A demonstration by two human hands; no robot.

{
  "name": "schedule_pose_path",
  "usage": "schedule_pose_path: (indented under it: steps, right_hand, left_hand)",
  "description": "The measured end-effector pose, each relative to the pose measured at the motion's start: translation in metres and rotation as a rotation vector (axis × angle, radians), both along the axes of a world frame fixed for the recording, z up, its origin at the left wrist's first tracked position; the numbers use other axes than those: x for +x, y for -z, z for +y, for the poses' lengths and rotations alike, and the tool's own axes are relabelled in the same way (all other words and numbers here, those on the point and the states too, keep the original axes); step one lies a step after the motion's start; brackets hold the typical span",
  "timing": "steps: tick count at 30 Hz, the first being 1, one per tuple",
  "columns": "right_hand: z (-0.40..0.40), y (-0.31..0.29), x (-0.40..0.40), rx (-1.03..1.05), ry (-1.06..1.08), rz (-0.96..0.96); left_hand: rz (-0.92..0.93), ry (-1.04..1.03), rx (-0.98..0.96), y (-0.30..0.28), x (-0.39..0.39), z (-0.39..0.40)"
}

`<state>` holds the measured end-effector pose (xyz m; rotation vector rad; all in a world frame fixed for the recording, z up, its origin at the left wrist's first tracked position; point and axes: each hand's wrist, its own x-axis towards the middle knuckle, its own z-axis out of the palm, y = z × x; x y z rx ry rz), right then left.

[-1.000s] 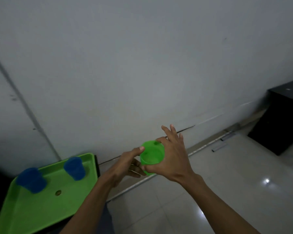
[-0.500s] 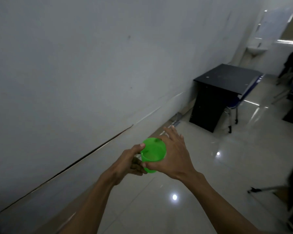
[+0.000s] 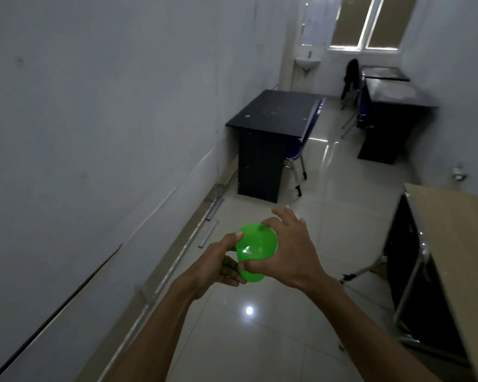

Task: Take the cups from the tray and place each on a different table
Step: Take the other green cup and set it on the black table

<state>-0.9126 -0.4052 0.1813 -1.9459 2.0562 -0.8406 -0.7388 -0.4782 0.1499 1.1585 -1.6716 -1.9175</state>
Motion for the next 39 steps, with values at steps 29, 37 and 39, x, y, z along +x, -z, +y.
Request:
schedule_pose_path:
  steps: [29,37,39]
  right_hand:
    - [-0.347,-0.020,-0.433,0.006,0.359,0.056]
    - [-0.440,-0.016,-0.554,0.005,0.398,0.025]
    - [-0.466,-0.014,-0.585,-0.009,0.421,0.023]
  left_hand:
    - [0.039,0.291,-0.006,-0.006,-0.475,-0.406]
    - [0.021,0.320,-0.019,-0.006,-0.601,-0.496]
    - [0.019,0.329,-0.022,-0.006,-0.633,-0.523]
